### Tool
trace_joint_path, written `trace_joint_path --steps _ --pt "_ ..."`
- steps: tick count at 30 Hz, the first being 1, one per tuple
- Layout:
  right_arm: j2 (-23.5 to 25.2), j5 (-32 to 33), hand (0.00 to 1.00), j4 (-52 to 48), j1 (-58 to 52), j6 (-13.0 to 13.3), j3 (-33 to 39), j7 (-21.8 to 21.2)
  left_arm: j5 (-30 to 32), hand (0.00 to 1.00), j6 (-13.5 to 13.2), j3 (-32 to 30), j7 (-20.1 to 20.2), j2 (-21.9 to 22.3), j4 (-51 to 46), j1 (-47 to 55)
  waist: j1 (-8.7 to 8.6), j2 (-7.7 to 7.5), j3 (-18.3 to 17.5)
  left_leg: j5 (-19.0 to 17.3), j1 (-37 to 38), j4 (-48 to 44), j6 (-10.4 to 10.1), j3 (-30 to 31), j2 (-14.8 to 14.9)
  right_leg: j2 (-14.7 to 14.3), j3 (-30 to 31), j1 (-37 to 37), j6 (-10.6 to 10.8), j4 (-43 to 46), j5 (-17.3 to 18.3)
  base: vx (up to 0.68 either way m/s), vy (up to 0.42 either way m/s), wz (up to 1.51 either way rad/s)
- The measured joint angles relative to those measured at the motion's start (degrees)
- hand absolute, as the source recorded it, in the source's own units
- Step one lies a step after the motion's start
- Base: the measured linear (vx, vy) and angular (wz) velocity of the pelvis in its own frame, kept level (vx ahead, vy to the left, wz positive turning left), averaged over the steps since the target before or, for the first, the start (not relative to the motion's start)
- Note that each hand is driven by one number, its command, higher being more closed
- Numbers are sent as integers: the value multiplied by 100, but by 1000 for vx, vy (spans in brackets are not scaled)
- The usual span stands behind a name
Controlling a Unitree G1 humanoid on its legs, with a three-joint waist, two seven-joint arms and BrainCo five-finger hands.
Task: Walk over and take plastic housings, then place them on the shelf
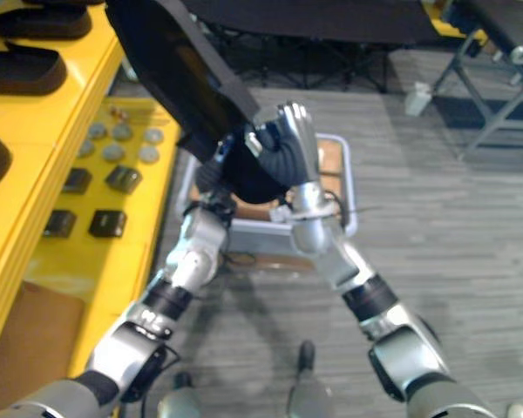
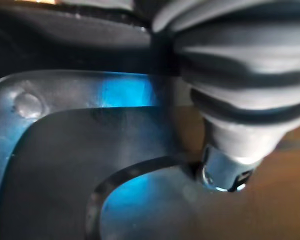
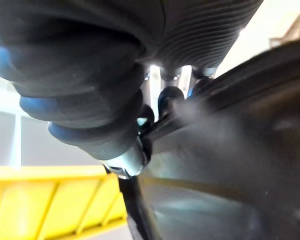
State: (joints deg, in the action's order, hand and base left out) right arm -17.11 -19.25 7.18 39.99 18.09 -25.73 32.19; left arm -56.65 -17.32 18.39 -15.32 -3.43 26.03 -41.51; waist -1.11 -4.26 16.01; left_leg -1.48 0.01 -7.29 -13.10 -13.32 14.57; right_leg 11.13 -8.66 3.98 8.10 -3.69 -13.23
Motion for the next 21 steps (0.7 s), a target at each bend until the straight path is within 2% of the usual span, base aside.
trace_joint_path --steps 2,5,6,7,9,12,13,14,16,19,21 --pt "12 356 0 1 -106 141 -3 -126 343 100 -35 -55 -244 40 -6 36 9 33 -17 1 2 7 1 2 -1 1 -1 -4 0 -1 0 0 0 0" --pt "41 1018 0 -10 -208 287 41 -469 1427 100 -8 -279 -867 74 -128 101 7 41 -22 1 14 11 1 5 -1 0 -1 -20 1 -1 -1 0 0 0" --pt "52 1293 0 -128 -254 294 114 -659 2021 100 91 -458 -1225 105 -369 203 12 43 -23 1 31 15 1 5 -1 -1 -10 -38 1 -1 -1 0 0 0" --pt "52 1424 0 -240 -293 294 138 -751 2292 100 130 -526 -1364 148 -487 261 12 43 -23 1 50 26 1 3 -1 -2 -11 -52 1 -1 -1 0 0 0" --pt "90 1965 0 -855 -419 296 192 -1067 3172 100 255 -861 -1793 212 -754 420 7 46 -25 2 221 98 -11 -46 5 -14 -4 -172 12 -11 17 -9 22 -4" --pt "122 2673 0 -1704 -435 360 538 -1471 3953 100 415 -1196 -2113 220 -808 512 6 51 -77 -3 315 162 -15 -117 5 -16 19 -203 22 -22 43 -15 16 -7" --pt "111 3020 0 -2055 -446 446 801 -1657 4263 100 511 -1378 -2250 214 -809 664 -16 65 -165 -3 349 201 -16 -145 5 -24 38 -200 24 -28 52 11 21 -15" --pt "84 3706 0 -2388 -517 575 1257 -1942 4739 100 618 -1640 -2451 206 -807 967 -72 77 -337 6 426 296 -28 -212 5 -37 79 -200 39 -47 69 42 35 -14" --pt "-30 4450 0 -2639 -594 701 1765 -2135 5145 100 679 -2020 -2695 203 -764 1185 -156 80 -475 10 511 355 -35 -285 4 -47 121 -213 45 -56 72 45 32 -15" --pt "-122 4798 0 -2859 -925 752 2243 -2137 5410 100 714 -2342 -2872 166 -713 1243 -236 73 -627 22 569 466 -49 -321 3 -60 136 -216 61 -63 85 13 17 -5" --pt "-118 5048 0 -2953 -1411 663 2684 -2112 5579 100 628 -2619 -2943 146 -685 1284 -257 52 -732 30 711 583 -60 -469 2 -87 256 -214 79 -65 98 26 31 -22"
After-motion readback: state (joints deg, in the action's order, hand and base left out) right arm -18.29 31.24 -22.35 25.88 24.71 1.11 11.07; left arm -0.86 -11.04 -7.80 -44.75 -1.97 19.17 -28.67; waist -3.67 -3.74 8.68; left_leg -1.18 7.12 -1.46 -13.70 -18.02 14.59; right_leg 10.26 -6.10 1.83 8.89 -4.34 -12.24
